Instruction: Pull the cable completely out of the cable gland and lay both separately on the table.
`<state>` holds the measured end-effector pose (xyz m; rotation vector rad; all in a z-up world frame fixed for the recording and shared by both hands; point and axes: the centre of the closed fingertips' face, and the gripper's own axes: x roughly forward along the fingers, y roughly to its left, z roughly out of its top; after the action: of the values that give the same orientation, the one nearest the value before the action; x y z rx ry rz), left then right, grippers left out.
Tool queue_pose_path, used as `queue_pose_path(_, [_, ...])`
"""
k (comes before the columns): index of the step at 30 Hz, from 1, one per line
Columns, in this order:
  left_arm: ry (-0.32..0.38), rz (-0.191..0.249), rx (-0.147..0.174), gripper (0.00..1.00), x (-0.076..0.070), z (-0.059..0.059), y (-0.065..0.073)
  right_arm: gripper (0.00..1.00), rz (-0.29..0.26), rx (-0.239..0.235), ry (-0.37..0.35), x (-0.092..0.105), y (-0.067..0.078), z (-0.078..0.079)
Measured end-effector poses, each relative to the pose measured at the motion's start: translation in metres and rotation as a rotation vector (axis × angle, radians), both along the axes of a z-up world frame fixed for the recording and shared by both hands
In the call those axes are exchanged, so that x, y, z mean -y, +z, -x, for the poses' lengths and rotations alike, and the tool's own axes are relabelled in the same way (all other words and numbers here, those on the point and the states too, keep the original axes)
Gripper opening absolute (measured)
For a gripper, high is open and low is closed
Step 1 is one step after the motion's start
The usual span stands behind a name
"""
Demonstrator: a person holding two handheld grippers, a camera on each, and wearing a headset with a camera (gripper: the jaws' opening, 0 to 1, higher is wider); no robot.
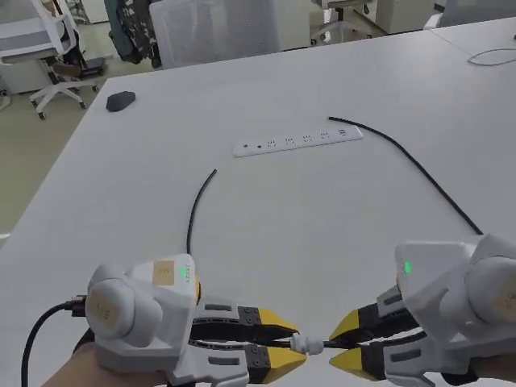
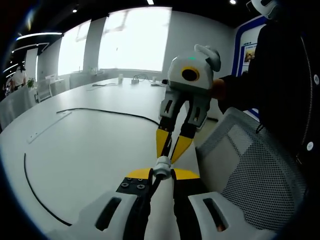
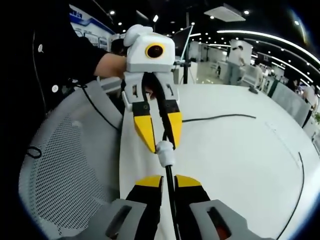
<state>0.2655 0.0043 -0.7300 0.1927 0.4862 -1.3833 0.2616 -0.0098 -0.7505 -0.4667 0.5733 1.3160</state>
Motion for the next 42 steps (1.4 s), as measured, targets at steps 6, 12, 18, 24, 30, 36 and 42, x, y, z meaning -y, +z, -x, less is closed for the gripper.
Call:
queue_pose_path(6, [0.003,0.006,-0.002,0.16,0.004,0.000,-0.001,0.00,0.019,0.046,-0.002,0.003,-0.002,-0.001])
queue_pose_path(12, [0.025,0.020,-0.001,0.15,0.002,-0.006,0.003,0.00,0.035,0.037,-0.113,0.026,-0.005,-0.012])
queue_pose_path(18, [0.043,0.028,0.007,0.15,-0.003,-0.011,0.007,0.00,0.044,0.024,-0.216,0.060,-0.013,-0.021])
queue_pose_path(24, [0.051,0.015,0.010,0.15,-0.009,-0.012,0.005,0.00,0.102,0.018,-0.322,0.101,-0.028,-0.029])
queue_pose_path(30, [0.052,0.001,0.018,0.15,-0.013,-0.013,0.005,0.00,0.142,0.021,-0.391,0.132,-0.038,-0.034])
queue_pose_path(36, [0.054,0.001,0.015,0.15,-0.015,-0.013,0.005,0.00,0.167,-0.007,-0.434,0.152,-0.049,-0.037])
queue_pose_path(42, [0.059,0.003,0.007,0.15,-0.014,-0.013,0.005,0.00,0.202,-0.030,-0.406,0.149,-0.053,-0.032])
